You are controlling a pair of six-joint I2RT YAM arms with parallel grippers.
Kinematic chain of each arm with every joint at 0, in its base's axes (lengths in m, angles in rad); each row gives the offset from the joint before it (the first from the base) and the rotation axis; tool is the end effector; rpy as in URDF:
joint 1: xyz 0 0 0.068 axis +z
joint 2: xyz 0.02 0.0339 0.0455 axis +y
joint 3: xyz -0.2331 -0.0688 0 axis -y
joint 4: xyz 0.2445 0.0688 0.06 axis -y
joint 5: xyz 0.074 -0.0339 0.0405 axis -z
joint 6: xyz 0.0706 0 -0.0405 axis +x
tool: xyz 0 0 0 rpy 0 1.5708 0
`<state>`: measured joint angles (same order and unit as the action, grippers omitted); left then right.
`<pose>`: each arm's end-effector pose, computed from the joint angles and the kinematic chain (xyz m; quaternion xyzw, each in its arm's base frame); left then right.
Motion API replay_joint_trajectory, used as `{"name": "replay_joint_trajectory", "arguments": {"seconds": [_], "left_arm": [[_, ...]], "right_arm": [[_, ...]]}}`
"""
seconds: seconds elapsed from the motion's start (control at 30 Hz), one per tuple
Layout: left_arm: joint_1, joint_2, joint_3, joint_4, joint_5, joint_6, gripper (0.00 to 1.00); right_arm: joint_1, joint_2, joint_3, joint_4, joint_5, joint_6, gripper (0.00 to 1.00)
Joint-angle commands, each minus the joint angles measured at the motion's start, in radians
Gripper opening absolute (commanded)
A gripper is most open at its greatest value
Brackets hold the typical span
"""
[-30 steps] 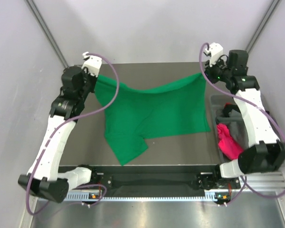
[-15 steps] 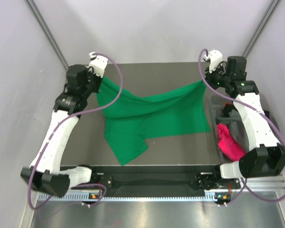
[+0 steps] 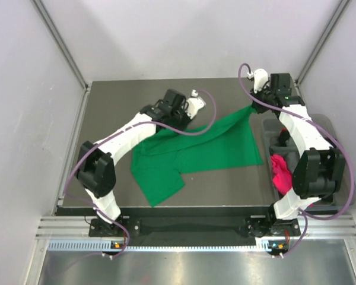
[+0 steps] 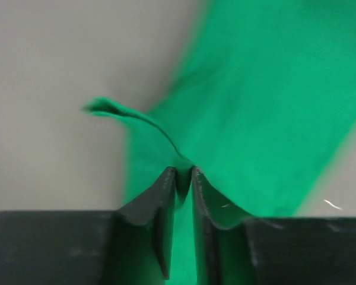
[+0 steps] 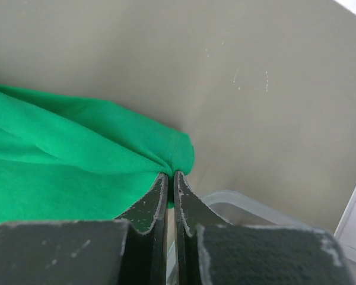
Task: Fold and stack the t-shirts
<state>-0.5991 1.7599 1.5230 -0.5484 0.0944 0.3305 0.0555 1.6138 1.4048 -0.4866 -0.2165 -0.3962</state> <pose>0.3411 -0.2410 0.2414 0.4298 0.8168 -0.0944 0.3730 0.3899 0.0369 0.2627 -0.2463 0.8674 0.0250 0.4318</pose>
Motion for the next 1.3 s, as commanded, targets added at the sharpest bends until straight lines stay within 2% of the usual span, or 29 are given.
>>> {"name": "replay_joint_trajectory", "arguments": {"seconds": [0.0,0.1,0.2,0.27,0.37,0.47,0.63,1.07,1.27], "left_arm": [[-0.019,-0.101,-0.083,-0.044,0.137,-0.067,0.29],[-0.014,-0.226,-0.216,0.039,0.094,-0.07,0.39],[0.025,-0.24,-0.201,-0.01,0.019,-0.033,0.4],[0.067,-0.231,-0.222,0.027,-0.028,-0.01,0.4],[0.087,-0.165,-0.225,0.048,-0.022,0.033,0.4],[0.085,-0.058,-0.147,0.031,0.027,0.035,0.4],[0.087,0.139,-0.011,-0.019,0.024,0.054,0.4],[0.088,0.363,0.274,0.002,0.044,0.036,0.44],[0.088,0.467,0.422,-0.056,0.099,0.005,0.43]], "right_arm": [[-0.016,-0.008,-0.007,0.072,0.017,0.017,0.0],[-0.016,-0.002,-0.023,0.08,0.012,0.029,0.0],[-0.016,0.001,-0.038,0.094,-0.004,0.054,0.0],[-0.016,0.001,-0.049,0.106,-0.017,0.066,0.0],[-0.017,0.004,-0.072,0.137,-0.021,0.085,0.0],[-0.016,0.009,-0.093,0.146,-0.032,0.089,0.0],[-0.016,-0.005,-0.144,0.174,-0.046,0.092,0.0],[-0.016,0.003,-0.213,0.224,-0.069,0.1,0.0],[-0.017,0.008,-0.225,0.23,-0.072,0.097,0.0]]}}
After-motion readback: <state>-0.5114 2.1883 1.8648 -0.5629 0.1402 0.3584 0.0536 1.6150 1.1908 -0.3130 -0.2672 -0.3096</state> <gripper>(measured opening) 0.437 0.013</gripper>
